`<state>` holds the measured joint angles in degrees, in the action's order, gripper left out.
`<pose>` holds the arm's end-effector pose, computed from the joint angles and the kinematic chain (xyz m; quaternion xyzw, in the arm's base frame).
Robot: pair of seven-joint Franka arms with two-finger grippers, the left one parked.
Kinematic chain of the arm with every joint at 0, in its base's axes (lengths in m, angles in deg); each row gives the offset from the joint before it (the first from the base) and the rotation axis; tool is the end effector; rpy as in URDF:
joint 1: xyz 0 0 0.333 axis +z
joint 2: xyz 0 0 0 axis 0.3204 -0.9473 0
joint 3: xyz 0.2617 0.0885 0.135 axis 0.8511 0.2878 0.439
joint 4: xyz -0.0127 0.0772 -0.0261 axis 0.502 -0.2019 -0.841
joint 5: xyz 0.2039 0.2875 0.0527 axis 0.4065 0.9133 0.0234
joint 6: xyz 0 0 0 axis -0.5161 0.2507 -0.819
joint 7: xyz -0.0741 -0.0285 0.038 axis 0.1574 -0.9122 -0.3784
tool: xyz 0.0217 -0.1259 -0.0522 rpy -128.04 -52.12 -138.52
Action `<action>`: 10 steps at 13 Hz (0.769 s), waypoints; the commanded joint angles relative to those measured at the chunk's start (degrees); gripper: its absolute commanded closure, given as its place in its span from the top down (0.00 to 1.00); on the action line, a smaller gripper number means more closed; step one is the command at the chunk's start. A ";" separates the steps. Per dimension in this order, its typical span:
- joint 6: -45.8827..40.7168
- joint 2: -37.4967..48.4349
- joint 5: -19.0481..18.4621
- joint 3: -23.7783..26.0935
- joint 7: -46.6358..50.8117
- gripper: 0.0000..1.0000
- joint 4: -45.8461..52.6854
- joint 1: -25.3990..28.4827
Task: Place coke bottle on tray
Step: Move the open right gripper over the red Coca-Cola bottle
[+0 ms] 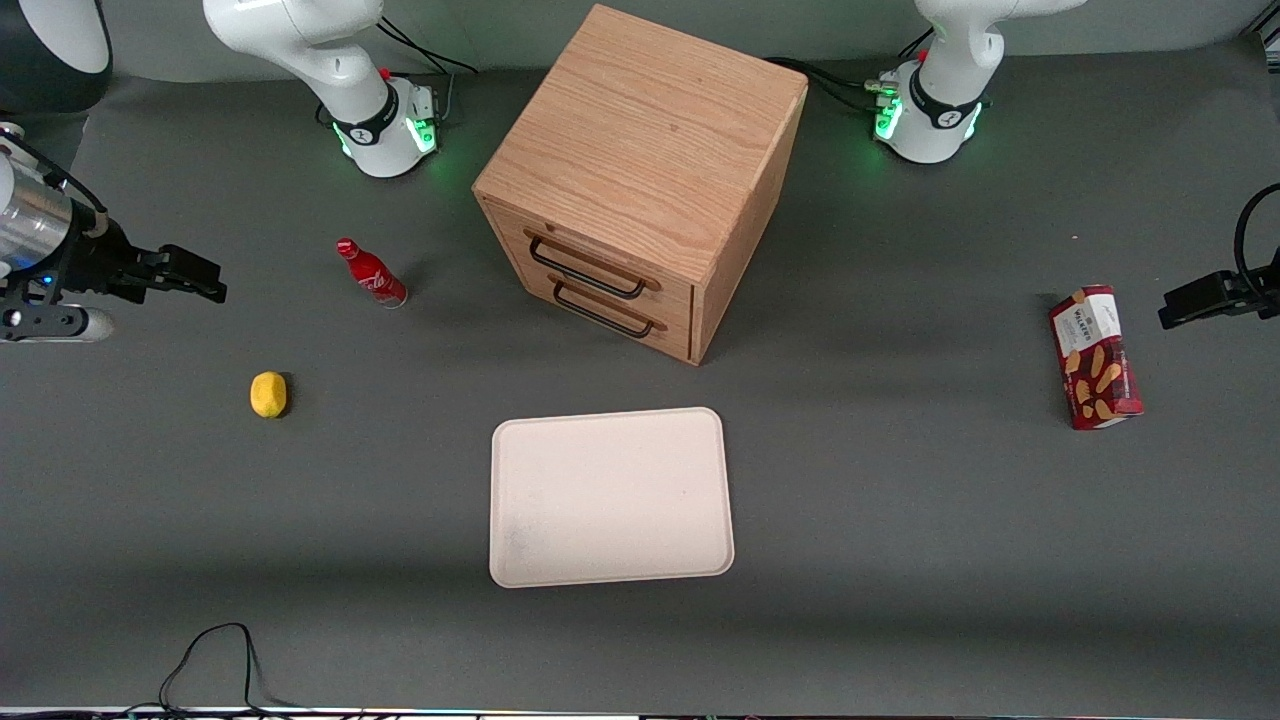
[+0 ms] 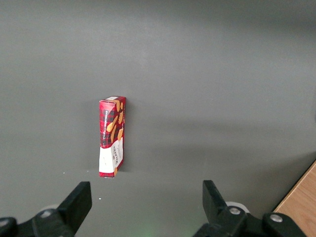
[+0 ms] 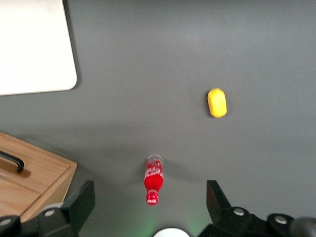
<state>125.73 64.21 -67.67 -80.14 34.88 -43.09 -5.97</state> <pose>0.5016 0.0172 0.5466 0.9975 -0.0190 -0.0678 0.0027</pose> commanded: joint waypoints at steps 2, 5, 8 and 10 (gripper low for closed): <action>9.05 15.54 0.12 1.00 0.95 1.00 -23.40 0.38; 18.55 23.99 -1.63 2.84 1.04 1.00 -39.95 0.38; 25.58 27.25 -1.73 2.93 0.95 1.00 -49.98 0.38; 29.63 27.27 -1.81 3.02 1.04 1.00 -54.30 0.38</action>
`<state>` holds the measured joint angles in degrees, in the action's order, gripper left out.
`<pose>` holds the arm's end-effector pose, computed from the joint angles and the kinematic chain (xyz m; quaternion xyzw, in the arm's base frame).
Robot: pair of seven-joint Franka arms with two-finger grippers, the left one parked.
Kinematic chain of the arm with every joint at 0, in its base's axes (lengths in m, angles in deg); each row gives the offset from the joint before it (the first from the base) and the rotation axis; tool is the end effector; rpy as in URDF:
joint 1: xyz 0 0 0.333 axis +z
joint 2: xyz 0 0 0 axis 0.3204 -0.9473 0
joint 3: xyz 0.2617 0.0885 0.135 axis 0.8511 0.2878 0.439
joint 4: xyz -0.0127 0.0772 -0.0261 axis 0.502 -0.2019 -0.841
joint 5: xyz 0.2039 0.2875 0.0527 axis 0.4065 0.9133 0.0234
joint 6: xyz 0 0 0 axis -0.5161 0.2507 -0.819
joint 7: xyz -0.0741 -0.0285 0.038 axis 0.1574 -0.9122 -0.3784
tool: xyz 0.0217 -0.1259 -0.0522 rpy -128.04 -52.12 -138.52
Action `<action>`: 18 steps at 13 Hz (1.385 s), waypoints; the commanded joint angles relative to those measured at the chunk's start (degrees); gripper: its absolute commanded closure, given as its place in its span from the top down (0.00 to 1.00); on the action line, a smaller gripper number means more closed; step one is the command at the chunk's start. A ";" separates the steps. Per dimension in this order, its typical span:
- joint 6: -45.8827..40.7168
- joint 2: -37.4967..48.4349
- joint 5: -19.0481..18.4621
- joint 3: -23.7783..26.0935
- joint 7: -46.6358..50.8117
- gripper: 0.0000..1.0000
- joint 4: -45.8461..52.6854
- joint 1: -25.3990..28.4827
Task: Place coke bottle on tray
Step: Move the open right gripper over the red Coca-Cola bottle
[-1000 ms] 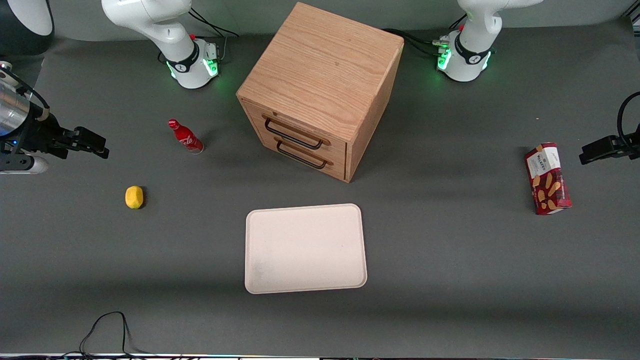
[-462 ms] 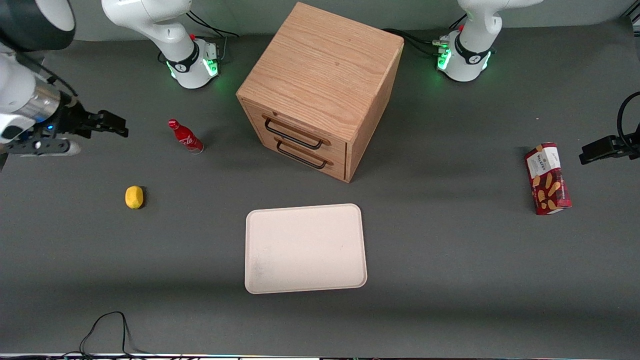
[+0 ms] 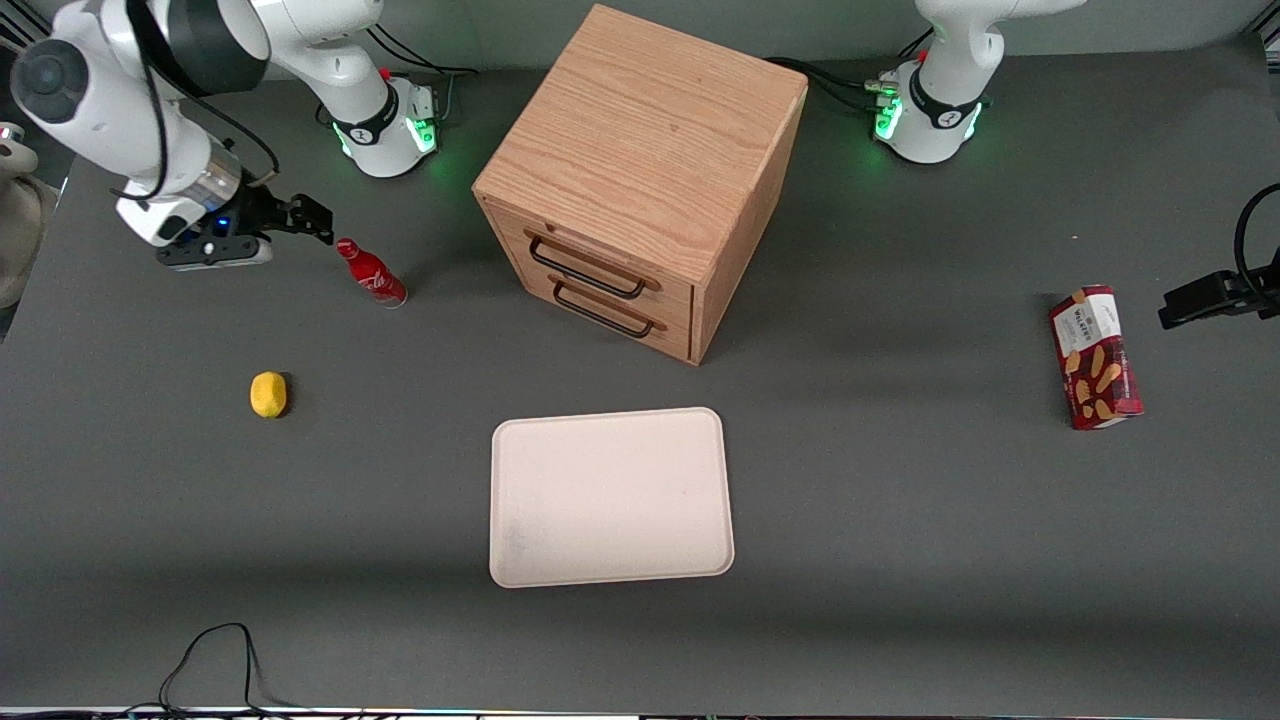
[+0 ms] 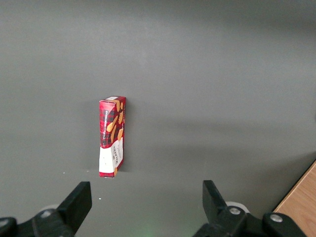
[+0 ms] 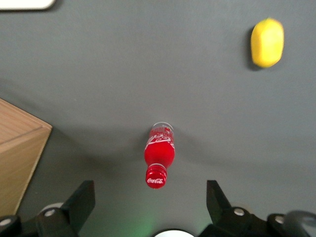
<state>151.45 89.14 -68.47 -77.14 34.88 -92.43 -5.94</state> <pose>0.3580 0.0307 0.4019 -0.9979 -0.0182 0.0598 0.0177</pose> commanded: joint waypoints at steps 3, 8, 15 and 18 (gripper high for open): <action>9.99 1.28 -1.53 0.29 0.95 1.00 -9.72 0.35; 14.55 0.40 -1.63 0.29 1.03 1.00 -14.72 0.44; 19.75 -3.21 -1.63 0.29 1.03 0.91 -16.31 0.44; 19.40 -3.21 -1.63 0.37 1.03 0.84 -16.67 0.53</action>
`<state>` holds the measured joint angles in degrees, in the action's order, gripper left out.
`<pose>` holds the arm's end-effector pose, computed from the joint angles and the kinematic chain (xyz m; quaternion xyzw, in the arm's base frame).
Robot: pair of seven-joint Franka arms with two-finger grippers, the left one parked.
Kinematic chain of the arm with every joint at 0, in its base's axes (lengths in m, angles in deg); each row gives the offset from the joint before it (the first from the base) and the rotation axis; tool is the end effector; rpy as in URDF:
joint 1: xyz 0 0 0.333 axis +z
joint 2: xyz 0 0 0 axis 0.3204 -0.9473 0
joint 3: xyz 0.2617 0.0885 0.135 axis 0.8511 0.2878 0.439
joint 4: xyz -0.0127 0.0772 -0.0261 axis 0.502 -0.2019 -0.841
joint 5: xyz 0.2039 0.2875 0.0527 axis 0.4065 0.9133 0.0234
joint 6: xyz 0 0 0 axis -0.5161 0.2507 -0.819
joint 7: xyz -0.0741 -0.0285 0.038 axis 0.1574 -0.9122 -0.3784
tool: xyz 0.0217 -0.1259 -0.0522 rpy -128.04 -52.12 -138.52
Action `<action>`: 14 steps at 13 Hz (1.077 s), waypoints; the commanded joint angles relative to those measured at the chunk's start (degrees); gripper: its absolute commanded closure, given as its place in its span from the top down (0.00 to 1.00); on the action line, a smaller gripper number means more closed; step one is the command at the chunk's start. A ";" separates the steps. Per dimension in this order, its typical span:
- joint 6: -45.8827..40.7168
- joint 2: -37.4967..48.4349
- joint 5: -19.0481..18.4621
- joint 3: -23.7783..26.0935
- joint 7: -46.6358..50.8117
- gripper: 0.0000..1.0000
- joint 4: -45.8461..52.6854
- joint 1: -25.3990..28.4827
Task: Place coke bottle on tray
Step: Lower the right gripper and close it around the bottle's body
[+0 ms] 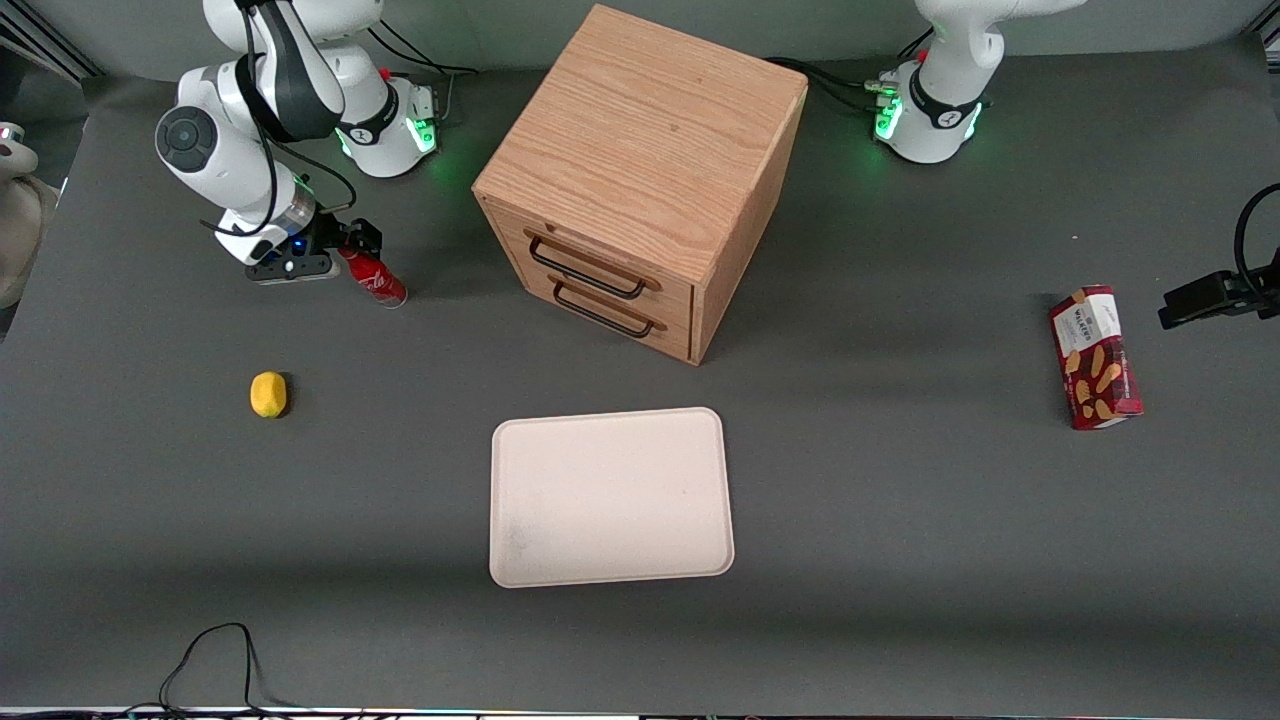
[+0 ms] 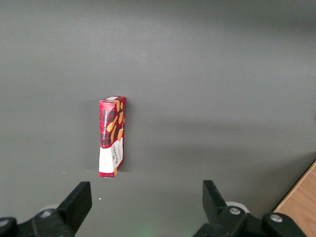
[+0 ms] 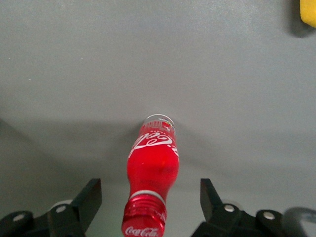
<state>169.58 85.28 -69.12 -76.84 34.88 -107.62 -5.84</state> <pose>0.3259 0.0343 0.2976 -0.9974 -0.0253 0.0666 0.0091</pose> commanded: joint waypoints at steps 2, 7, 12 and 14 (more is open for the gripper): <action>1.17 0.57 -0.98 0.08 0.95 0.65 -1.38 0.51; 1.00 -0.13 -0.89 0.16 0.95 0.12 -1.29 1.30; -5.31 -0.31 -0.89 0.08 0.25 0.00 5.01 1.30; -9.96 -2.06 -0.89 0.16 0.16 0.00 11.15 1.30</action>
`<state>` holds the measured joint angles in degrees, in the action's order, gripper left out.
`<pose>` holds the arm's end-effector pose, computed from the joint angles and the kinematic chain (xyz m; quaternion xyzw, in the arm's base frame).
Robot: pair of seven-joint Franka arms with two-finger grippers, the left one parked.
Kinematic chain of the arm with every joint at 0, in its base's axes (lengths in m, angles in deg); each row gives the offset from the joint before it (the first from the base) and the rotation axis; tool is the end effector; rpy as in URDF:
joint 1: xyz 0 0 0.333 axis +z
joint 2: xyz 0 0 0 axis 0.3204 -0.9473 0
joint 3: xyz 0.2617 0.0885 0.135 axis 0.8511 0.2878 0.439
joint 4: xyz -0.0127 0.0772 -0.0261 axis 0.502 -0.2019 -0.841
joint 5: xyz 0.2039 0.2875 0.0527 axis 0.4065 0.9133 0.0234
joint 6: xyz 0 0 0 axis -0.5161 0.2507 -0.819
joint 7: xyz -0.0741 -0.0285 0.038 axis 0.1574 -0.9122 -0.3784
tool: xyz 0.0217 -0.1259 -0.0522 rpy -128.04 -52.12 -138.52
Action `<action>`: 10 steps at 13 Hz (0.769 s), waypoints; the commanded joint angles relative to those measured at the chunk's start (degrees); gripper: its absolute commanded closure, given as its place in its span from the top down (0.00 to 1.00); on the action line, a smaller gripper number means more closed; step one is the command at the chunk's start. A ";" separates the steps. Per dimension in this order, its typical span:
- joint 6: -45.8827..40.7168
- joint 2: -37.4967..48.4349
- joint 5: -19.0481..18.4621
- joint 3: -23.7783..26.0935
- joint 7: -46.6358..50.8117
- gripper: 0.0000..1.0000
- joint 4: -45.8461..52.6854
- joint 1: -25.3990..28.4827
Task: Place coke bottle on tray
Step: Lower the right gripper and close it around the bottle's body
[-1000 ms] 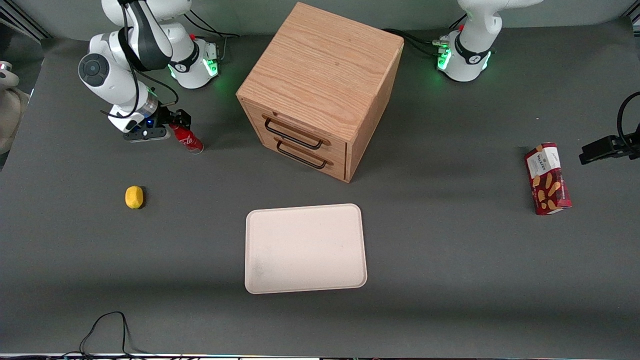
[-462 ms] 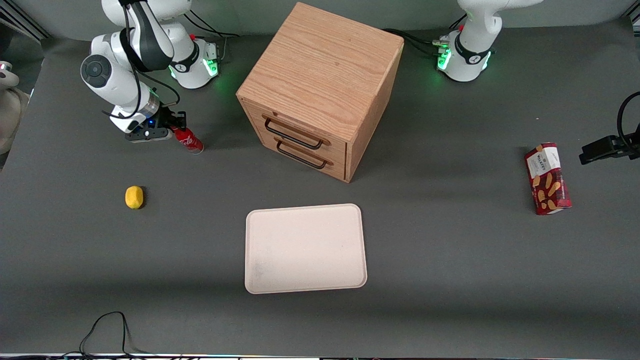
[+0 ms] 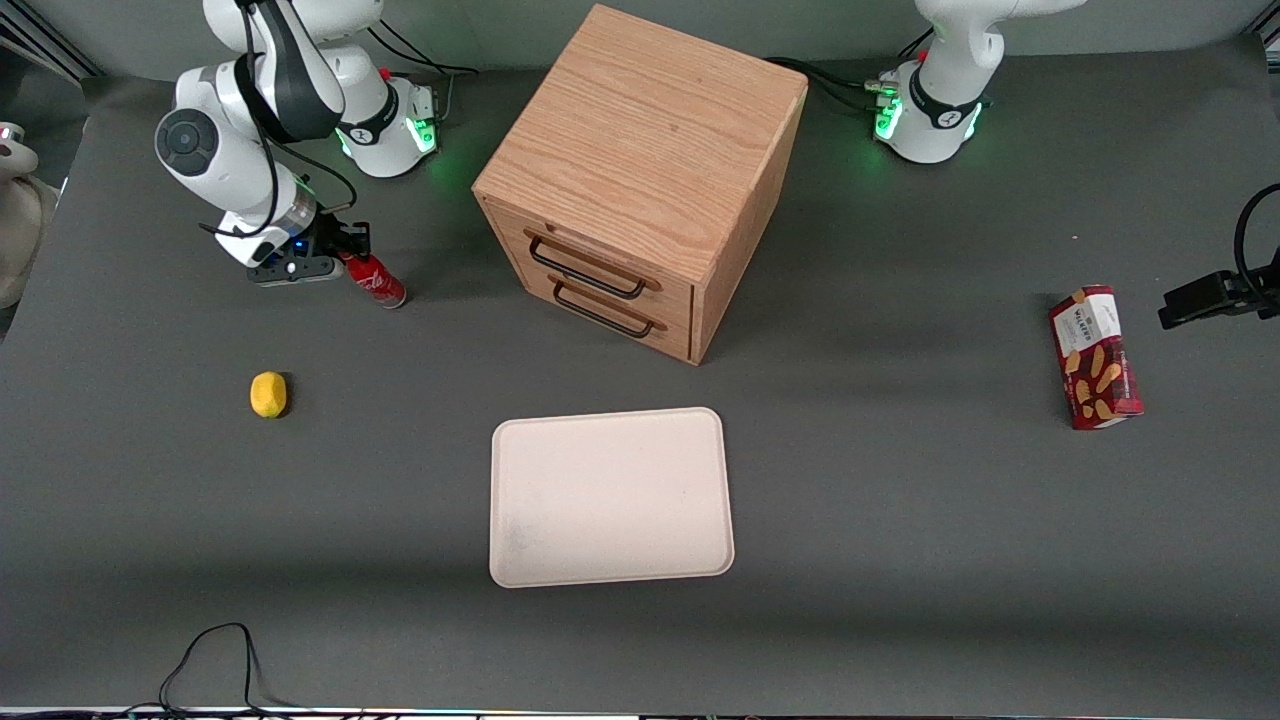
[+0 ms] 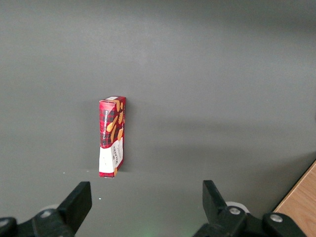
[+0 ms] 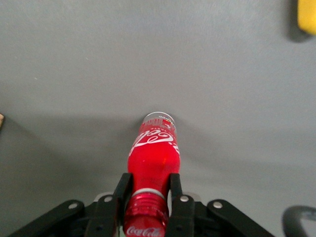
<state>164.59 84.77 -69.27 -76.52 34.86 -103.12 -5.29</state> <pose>0.3391 0.0391 0.3176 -0.9966 -0.0329 0.0749 0.0046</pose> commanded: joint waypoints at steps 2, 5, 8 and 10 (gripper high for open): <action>-10.42 -4.01 -0.65 -0.16 0.18 0.00 14.12 0.75; -20.08 -8.49 -0.56 0.63 0.26 0.00 28.08 0.75; -30.36 -14.99 -0.30 1.51 0.26 0.00 44.77 0.75; -36.78 -19.99 -0.04 2.30 0.35 0.00 56.29 0.75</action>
<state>134.92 72.14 -69.29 -74.53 34.86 -60.49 -5.06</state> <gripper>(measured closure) 0.643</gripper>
